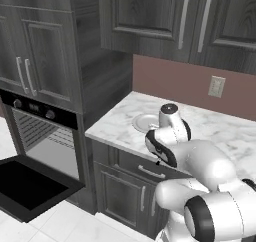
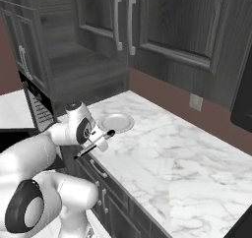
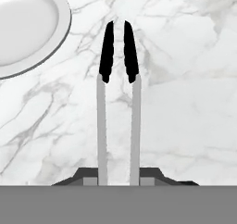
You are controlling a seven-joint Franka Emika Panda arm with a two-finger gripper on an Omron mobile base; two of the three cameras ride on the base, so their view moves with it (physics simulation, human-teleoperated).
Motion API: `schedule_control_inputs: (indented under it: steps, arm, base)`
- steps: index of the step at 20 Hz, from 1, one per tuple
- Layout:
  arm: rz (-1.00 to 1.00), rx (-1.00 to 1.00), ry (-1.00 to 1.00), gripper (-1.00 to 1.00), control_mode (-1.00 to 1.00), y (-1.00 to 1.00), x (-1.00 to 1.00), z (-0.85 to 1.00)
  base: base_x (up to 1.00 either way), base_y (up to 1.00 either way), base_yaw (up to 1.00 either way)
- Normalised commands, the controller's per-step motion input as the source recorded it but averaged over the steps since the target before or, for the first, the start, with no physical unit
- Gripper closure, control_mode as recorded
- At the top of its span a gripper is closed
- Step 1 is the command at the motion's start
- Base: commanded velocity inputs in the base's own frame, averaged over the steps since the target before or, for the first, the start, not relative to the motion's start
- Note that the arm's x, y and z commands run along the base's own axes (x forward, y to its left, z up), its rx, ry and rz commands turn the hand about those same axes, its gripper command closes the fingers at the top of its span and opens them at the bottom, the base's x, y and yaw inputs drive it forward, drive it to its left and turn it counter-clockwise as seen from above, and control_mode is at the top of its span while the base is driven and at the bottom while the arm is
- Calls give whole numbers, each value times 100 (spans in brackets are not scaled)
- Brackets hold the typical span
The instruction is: Pick up the tongs from the counter and place them near the plate next to the oven.
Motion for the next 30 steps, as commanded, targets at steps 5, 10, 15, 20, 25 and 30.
schedule_control_inputs:
  steps: [5, 10, 15, 20, 25, 30]
  arm:
    - [-5, -5, 4, 100, -100, -34, 61, -8]
    - [-2, 0, 6, 100, -100, -41, 42, -4]
    - [-2, 0, 3, 100, -100, -41, 46, -10]
    - [-2, 0, -5, 100, -100, -28, 45, -32]
    - [-4, -1, -11, 100, -100, -11, 46, -41]
    - [-7, 0, -7, -100, -100, -3, 53, -30]
  base:
    - [0, 0, 0]
    - [0, 0, 0]
    - [0, 0, 0]
    - [0, 0, 0]
    - [0, 0, 0]
    - [0, 0, 0]
